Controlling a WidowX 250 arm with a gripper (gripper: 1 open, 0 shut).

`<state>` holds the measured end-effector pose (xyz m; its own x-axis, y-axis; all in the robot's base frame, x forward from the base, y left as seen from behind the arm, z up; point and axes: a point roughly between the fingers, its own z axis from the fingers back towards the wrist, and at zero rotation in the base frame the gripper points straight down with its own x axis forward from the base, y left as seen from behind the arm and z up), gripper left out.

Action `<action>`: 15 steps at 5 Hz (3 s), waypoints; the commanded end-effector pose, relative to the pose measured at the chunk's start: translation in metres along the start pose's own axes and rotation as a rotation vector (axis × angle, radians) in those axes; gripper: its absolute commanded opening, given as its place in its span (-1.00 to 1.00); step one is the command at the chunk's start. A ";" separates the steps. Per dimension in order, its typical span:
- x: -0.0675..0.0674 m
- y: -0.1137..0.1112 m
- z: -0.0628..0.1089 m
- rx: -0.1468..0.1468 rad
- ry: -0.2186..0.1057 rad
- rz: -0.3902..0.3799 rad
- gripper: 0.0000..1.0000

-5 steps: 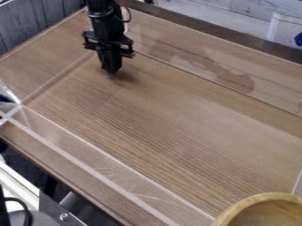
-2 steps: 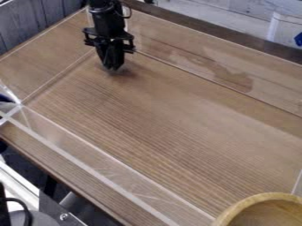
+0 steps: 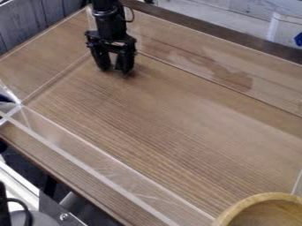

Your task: Remove the green block from inside the brown bowl and put it on the table

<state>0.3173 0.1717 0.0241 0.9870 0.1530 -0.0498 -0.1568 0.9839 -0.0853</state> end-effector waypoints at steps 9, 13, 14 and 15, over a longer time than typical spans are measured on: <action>-0.017 -0.002 0.081 -0.255 -0.118 -0.020 -1.00; -0.033 0.038 0.055 -0.152 -0.140 0.013 -1.00; -0.032 0.040 0.051 -0.159 -0.106 0.026 -1.00; -0.027 0.040 0.045 -0.154 -0.099 -0.009 -1.00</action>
<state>0.2761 0.2022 0.0457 0.9861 0.1652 -0.0177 -0.1635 0.9455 -0.2816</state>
